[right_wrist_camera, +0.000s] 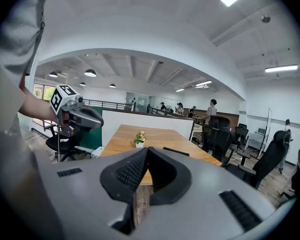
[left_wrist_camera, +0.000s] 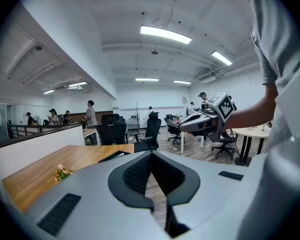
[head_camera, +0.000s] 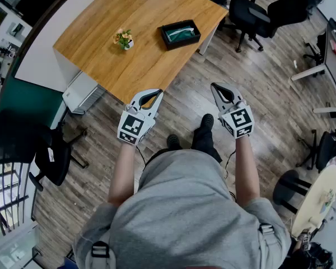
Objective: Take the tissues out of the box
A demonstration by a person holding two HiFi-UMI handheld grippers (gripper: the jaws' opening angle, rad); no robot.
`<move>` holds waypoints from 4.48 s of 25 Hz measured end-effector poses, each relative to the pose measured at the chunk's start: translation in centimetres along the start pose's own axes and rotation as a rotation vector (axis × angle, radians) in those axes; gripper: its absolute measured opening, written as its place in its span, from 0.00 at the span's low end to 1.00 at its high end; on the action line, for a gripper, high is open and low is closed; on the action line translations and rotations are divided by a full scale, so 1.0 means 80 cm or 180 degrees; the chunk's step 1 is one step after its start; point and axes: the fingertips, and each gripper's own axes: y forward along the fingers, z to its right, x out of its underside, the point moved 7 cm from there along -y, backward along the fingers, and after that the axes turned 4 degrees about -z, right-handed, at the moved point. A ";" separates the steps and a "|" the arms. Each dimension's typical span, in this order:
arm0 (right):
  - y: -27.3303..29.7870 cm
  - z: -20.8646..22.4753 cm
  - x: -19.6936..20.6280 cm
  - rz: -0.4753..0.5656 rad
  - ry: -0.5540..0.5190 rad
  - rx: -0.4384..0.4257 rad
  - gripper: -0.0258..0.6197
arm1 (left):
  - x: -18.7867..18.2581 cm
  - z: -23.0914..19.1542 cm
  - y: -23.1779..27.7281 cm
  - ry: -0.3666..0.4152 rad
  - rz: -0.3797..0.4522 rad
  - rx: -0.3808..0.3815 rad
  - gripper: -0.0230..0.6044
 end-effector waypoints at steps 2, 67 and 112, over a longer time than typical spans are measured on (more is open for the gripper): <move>-0.004 -0.004 0.002 -0.0012 0.0005 0.0002 0.04 | -0.006 -0.001 -0.003 -0.0001 0.0020 0.0004 0.07; 0.004 -0.016 0.025 -0.0073 0.0009 0.0000 0.44 | -0.002 -0.002 -0.010 0.0173 0.0067 -0.0233 0.35; 0.139 0.166 0.027 -0.0134 0.0127 -0.0509 0.48 | -0.046 -0.090 0.158 0.0134 -0.0394 -0.0475 0.42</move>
